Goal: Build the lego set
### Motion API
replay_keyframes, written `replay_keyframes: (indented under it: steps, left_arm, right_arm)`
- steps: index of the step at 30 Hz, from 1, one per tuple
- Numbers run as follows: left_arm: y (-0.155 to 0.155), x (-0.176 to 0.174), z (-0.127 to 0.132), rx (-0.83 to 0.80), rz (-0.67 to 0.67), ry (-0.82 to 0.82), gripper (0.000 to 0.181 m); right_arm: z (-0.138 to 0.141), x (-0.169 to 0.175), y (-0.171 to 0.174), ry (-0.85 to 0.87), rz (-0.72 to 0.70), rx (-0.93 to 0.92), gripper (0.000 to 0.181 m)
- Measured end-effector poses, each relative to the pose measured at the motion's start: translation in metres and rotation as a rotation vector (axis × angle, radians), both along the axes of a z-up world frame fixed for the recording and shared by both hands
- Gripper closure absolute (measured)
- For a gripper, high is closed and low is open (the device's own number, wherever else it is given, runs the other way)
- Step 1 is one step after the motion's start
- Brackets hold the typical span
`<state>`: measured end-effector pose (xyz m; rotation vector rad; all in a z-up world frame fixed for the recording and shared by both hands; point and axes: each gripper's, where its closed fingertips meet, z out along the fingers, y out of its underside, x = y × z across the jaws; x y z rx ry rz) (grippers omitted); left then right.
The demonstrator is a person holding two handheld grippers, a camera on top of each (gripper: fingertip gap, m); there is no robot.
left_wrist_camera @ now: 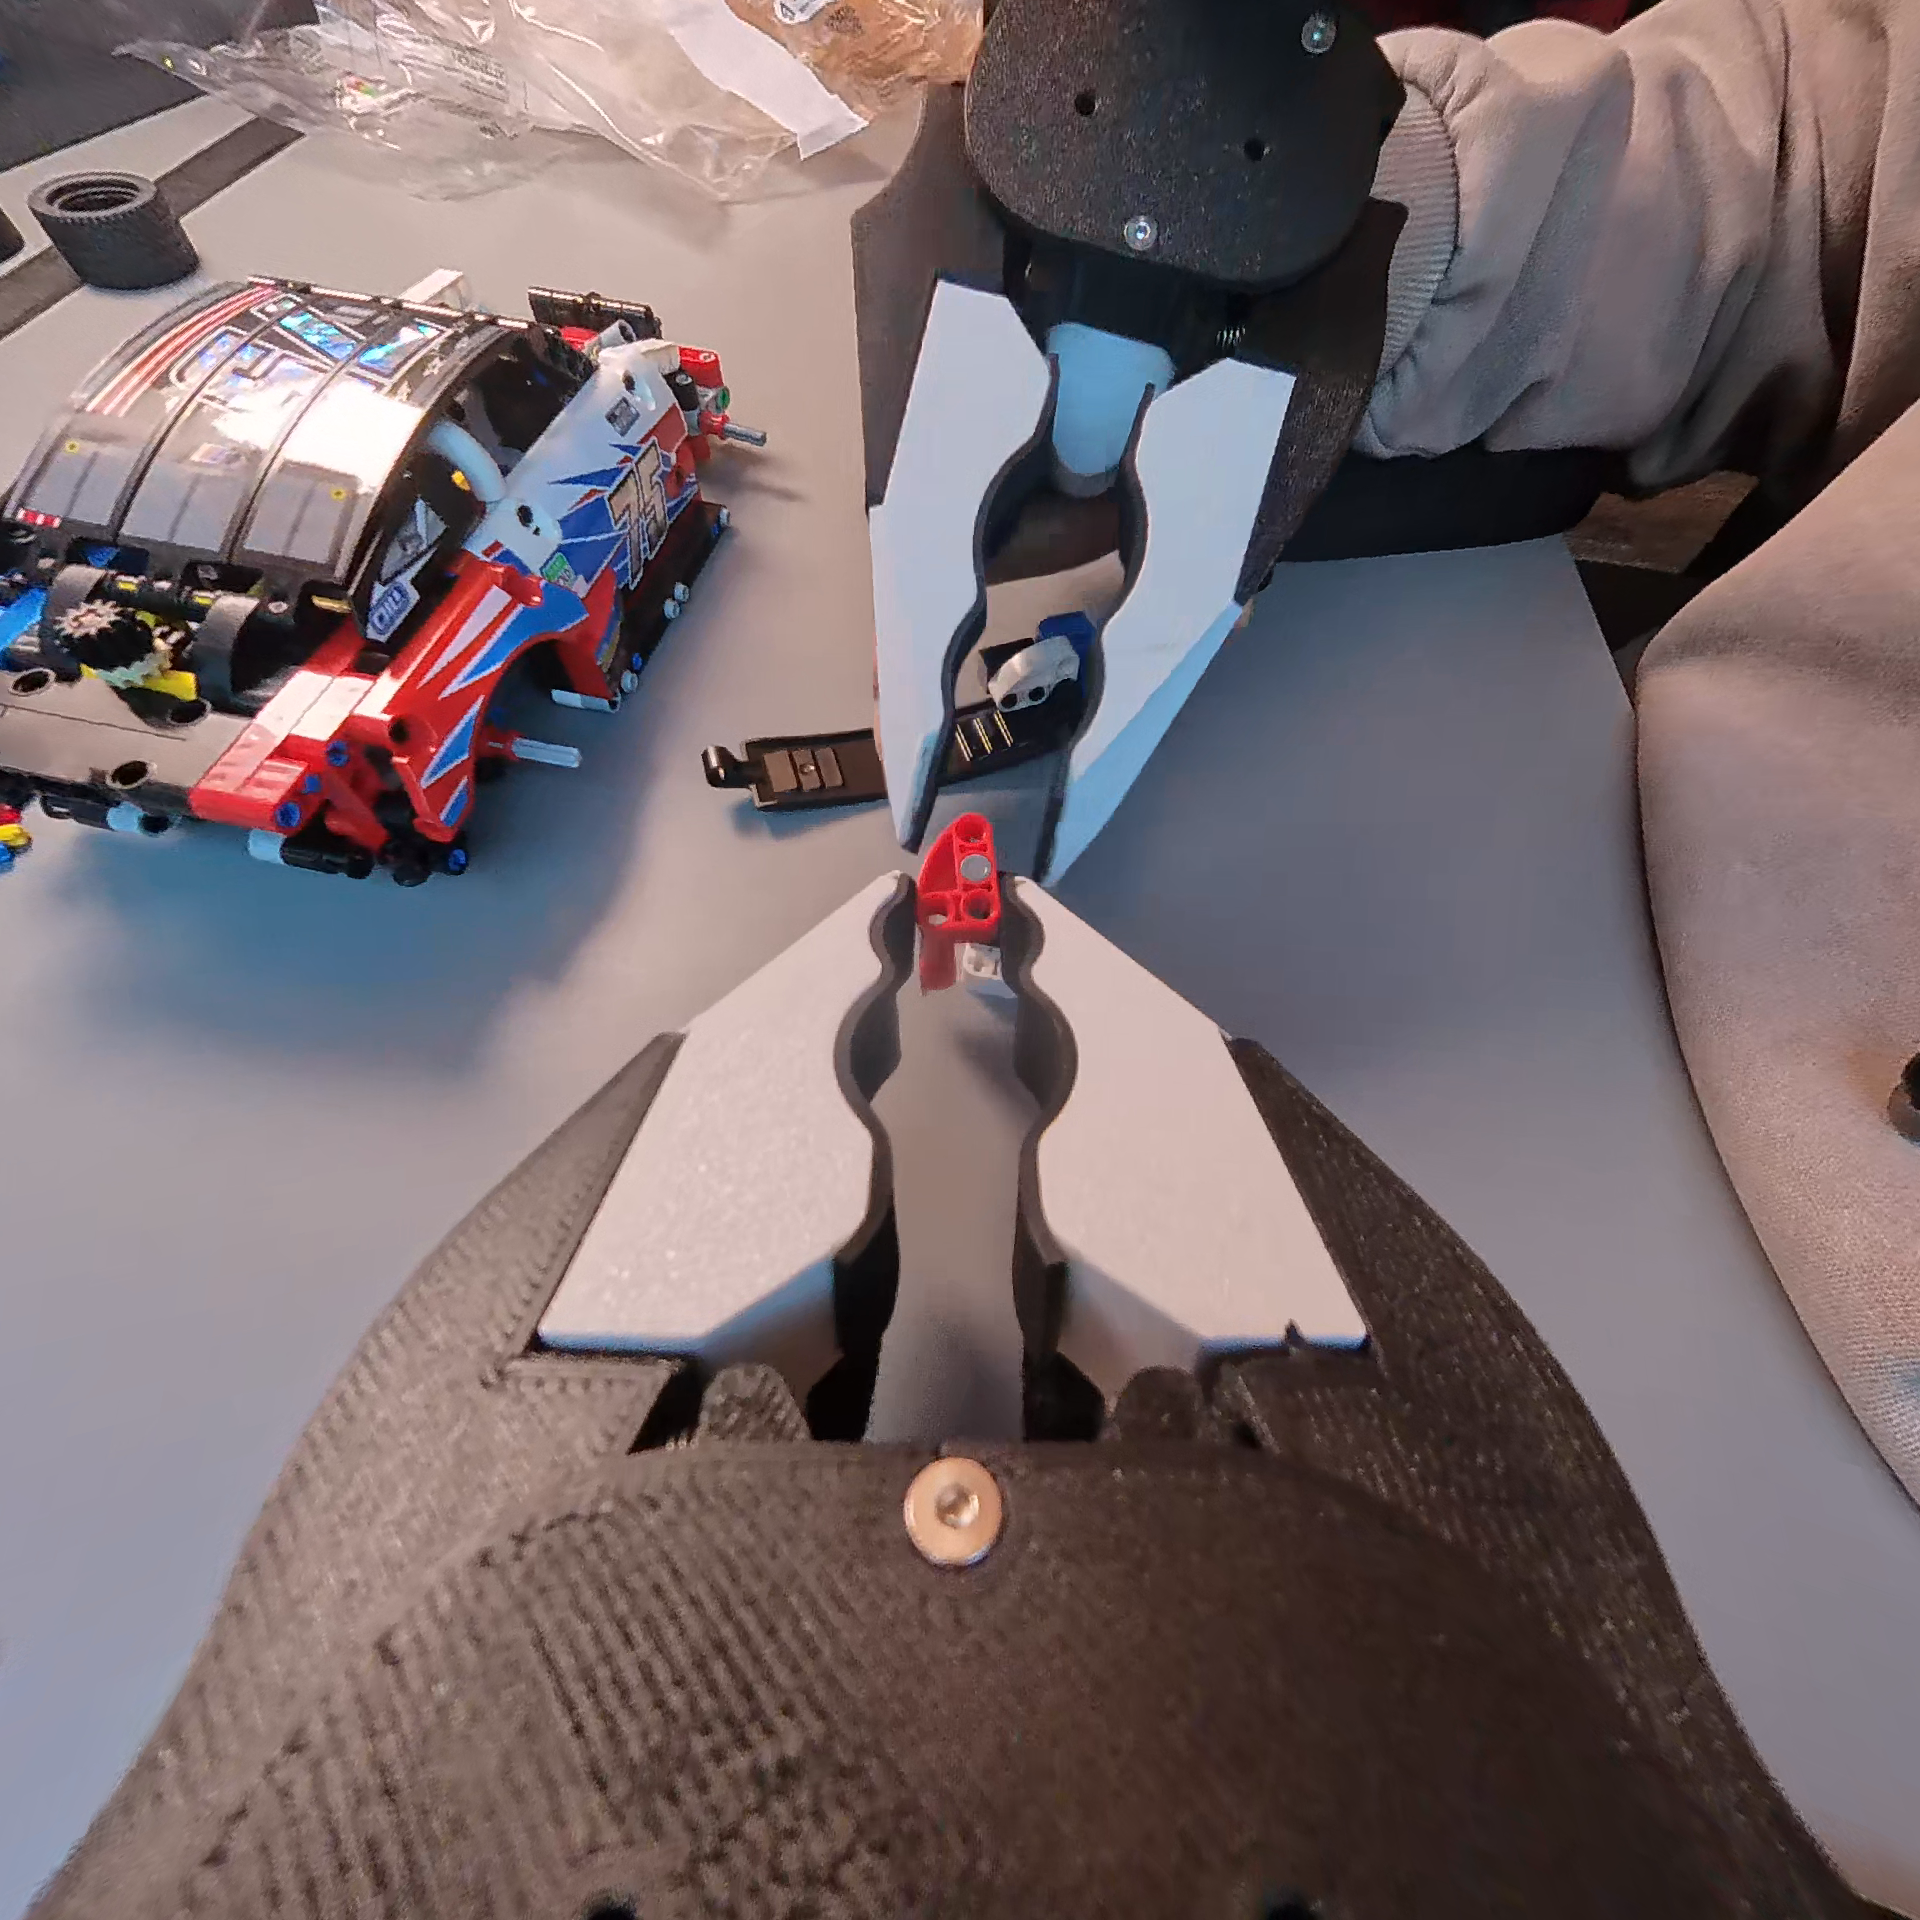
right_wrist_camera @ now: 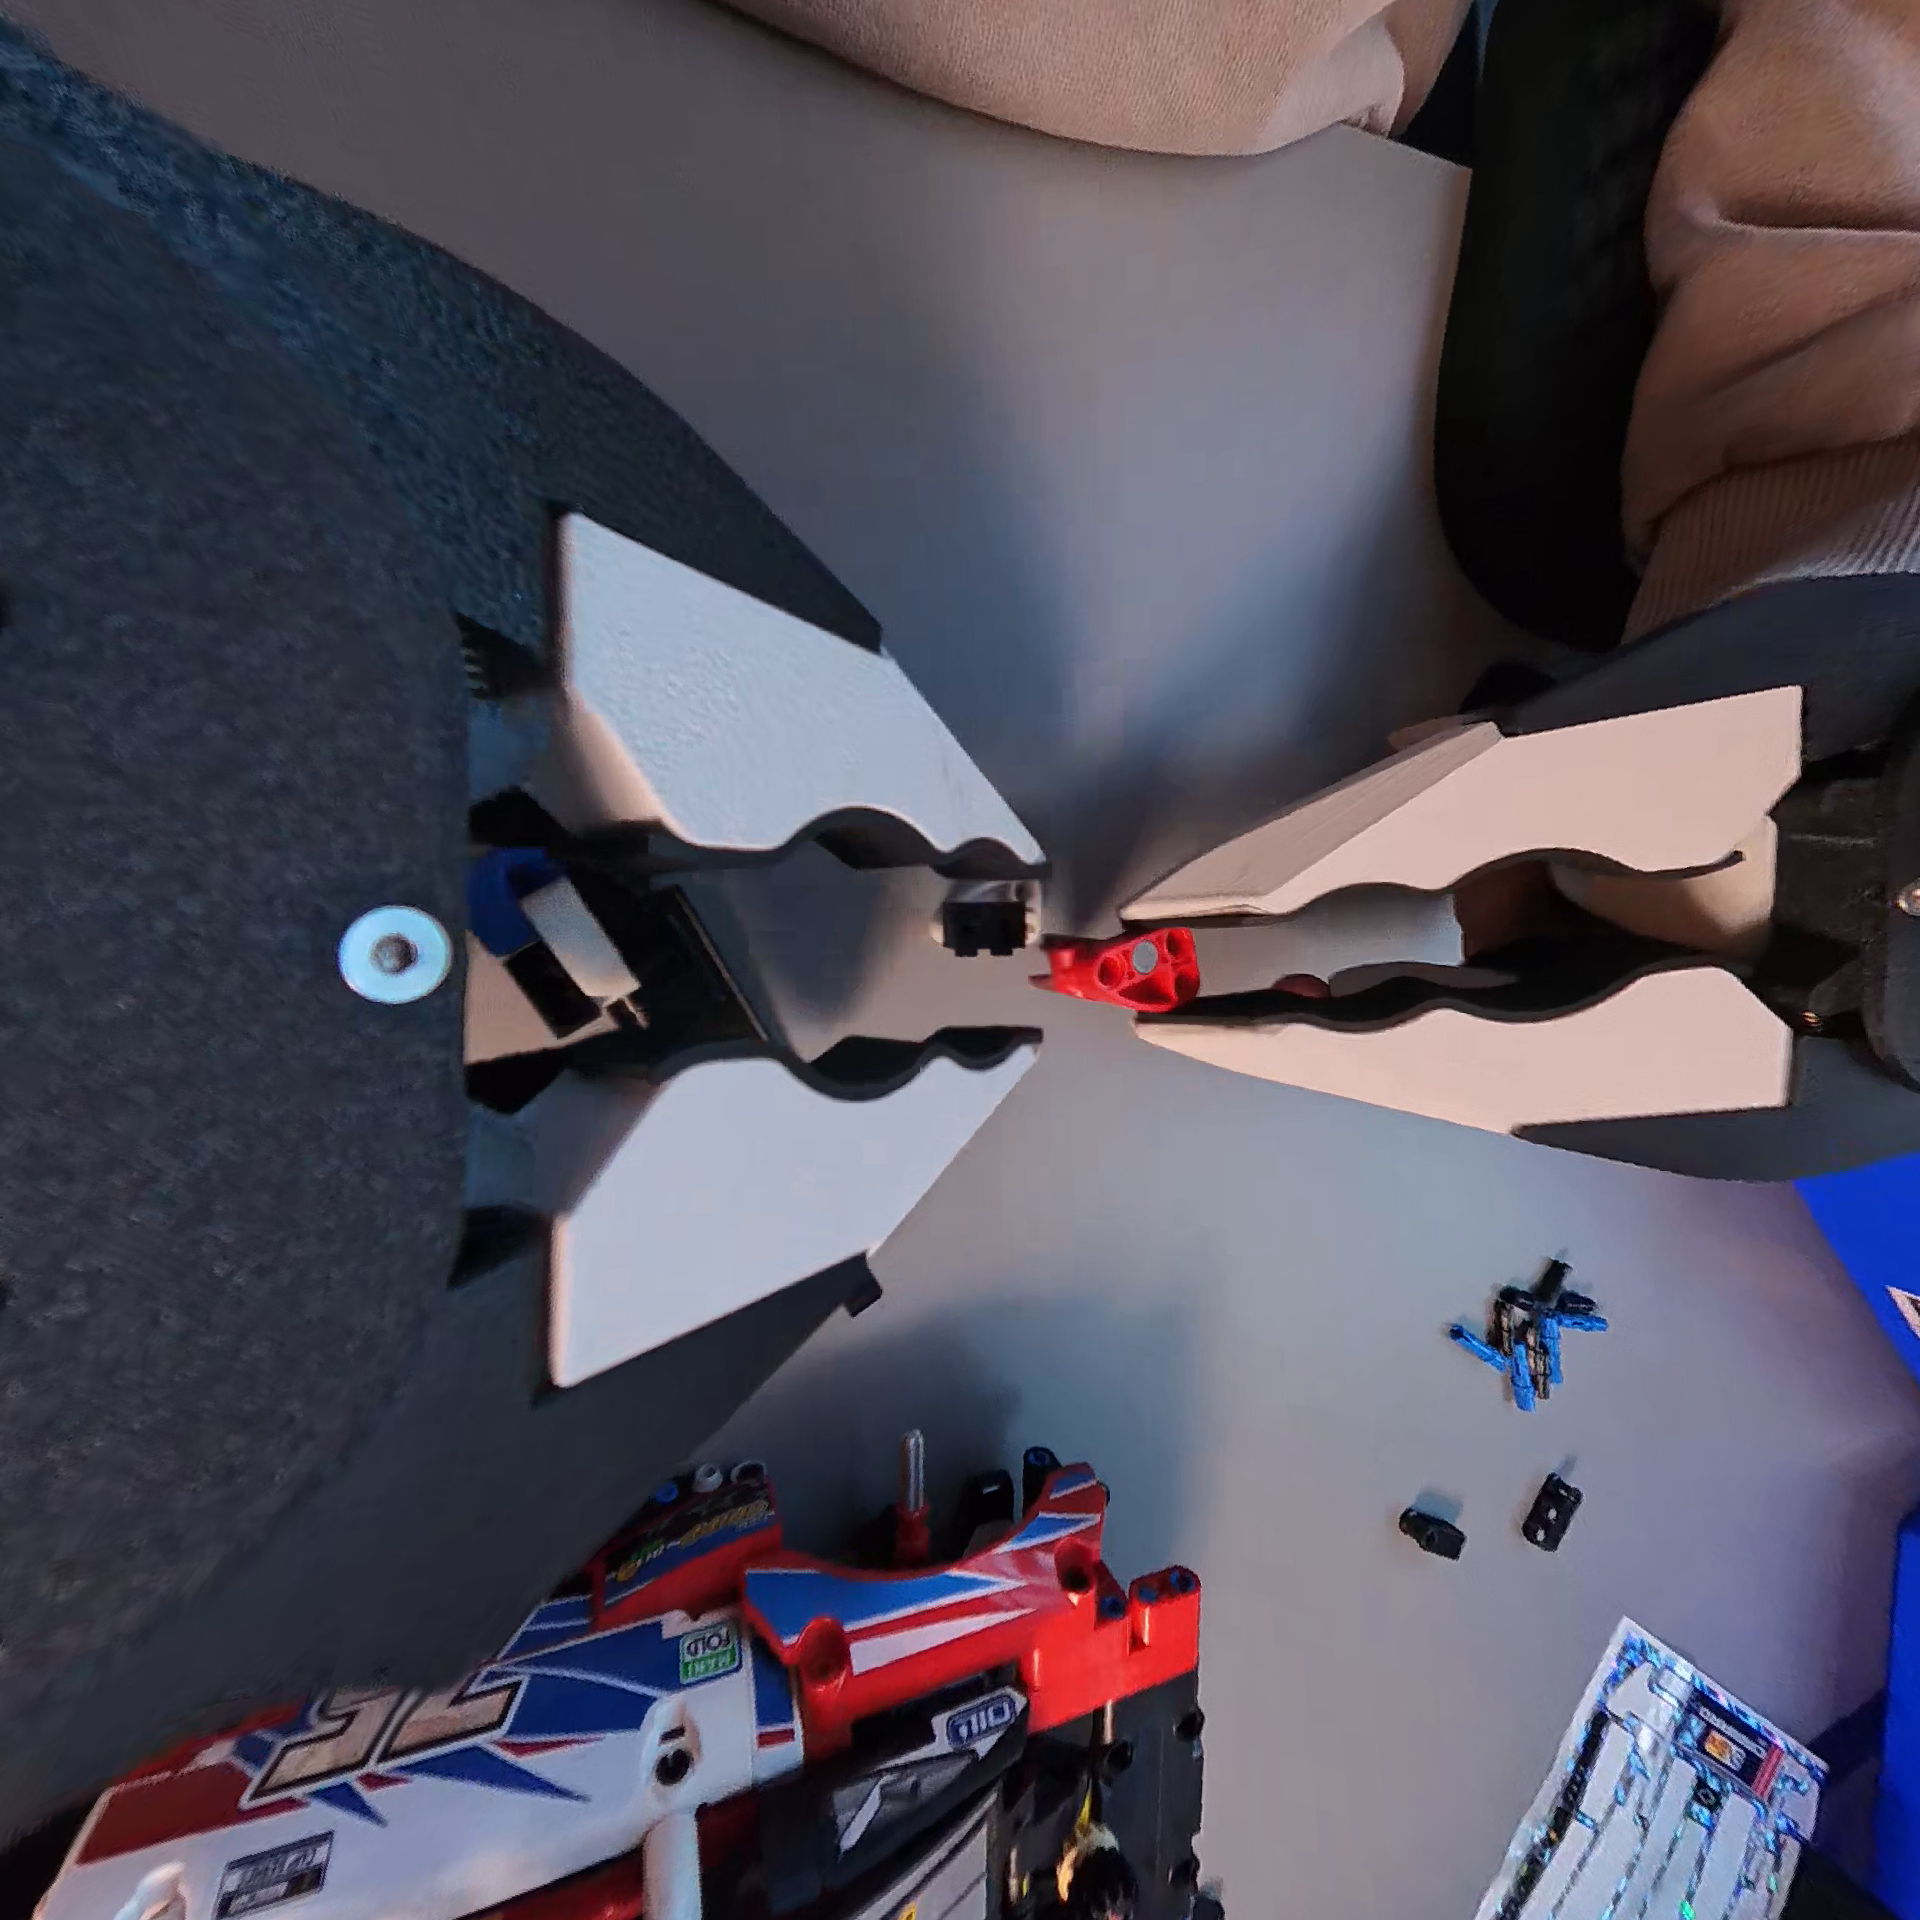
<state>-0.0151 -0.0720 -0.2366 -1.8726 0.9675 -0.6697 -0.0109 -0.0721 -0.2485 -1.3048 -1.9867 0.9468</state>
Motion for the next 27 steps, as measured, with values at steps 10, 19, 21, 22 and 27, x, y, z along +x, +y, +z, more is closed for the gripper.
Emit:
replay_keyframes:
  steps: [10, 19, 21, 22, 27]
  left_arm:
    - [-0.004, -0.002, -0.007, -0.011, -0.03, 0.046, 0.168]
    - [-0.005, -0.003, -0.008, -0.023, -0.037, 0.049, 0.168]
    - [-0.005, -0.003, -0.008, -0.023, -0.038, 0.047, 0.168]
    - [-0.005, -0.003, -0.009, -0.022, -0.039, 0.049, 0.168]
    - [-0.005, -0.002, -0.007, -0.014, -0.044, 0.048, 0.168]
  right_arm:
    - [-0.026, 0.008, -0.004, -0.232, 0.108, 0.159, 0.16]
    - [-0.021, 0.002, -0.004, -0.227, 0.162, 0.118, 0.172]
    - [-0.02, 0.003, -0.003, -0.22, 0.162, 0.108, 0.172]
    - [-0.02, 0.003, -0.003, -0.215, 0.163, 0.103, 0.172]
    - [-0.02, 0.003, -0.007, -0.212, 0.173, 0.091, 0.172]
